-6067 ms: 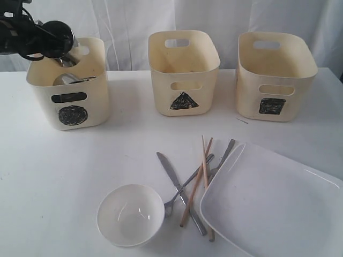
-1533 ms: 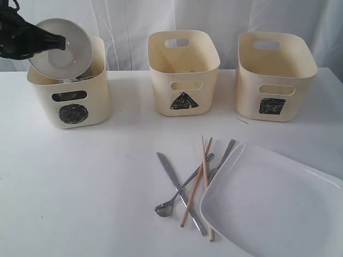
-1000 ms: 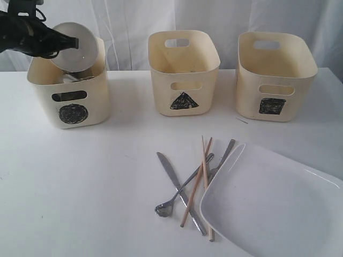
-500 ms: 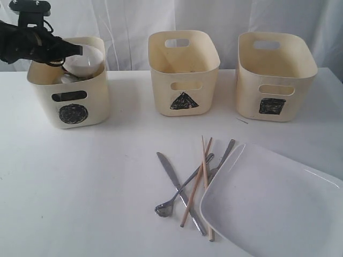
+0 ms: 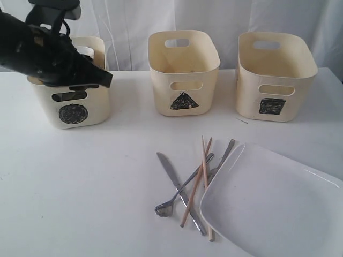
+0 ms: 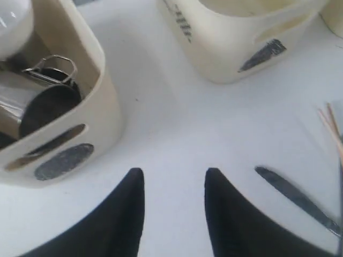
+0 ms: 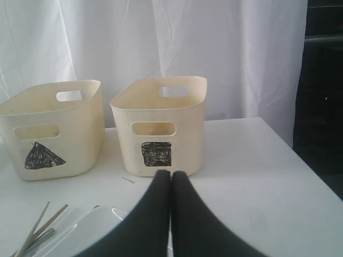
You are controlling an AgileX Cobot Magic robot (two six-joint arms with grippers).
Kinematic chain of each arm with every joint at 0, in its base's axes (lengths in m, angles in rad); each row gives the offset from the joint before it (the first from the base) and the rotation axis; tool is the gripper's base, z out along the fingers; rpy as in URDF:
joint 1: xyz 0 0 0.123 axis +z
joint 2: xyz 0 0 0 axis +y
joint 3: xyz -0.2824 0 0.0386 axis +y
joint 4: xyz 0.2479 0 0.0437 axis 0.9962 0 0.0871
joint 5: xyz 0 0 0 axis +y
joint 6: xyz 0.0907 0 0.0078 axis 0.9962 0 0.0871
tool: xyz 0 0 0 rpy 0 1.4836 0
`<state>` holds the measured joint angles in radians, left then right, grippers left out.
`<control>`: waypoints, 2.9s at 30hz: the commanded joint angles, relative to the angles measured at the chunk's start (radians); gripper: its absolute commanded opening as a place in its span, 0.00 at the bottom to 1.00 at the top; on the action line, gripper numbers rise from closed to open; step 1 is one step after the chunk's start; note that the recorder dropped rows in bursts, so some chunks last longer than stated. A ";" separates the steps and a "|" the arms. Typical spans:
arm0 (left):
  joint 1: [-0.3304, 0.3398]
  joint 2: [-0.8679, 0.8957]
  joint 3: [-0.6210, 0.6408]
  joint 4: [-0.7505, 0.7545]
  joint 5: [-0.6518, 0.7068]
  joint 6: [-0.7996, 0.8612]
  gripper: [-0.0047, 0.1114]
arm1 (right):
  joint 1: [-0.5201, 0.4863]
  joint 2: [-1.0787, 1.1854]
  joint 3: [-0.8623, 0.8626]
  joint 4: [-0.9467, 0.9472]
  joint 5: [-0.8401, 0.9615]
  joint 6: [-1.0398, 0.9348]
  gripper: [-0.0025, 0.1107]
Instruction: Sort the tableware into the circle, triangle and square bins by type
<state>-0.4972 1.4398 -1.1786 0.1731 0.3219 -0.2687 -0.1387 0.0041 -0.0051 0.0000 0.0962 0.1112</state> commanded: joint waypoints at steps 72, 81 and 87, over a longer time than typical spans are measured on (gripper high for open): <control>0.032 -1.440 1.179 0.036 -0.308 -0.049 0.41 | 0.002 -0.004 0.005 0.000 -0.014 -0.002 0.02; 0.032 -1.440 1.179 0.036 -0.333 -0.037 0.41 | 0.002 -0.004 0.005 0.000 -0.014 -0.002 0.02; 0.032 -1.440 1.179 -0.084 -0.322 0.091 0.41 | 0.002 -0.004 0.005 0.000 -0.014 -0.002 0.02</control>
<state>-0.4669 0.0050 -0.0036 0.1464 0.0088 -0.2272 -0.1387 0.0041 -0.0051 0.0000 0.0962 0.1112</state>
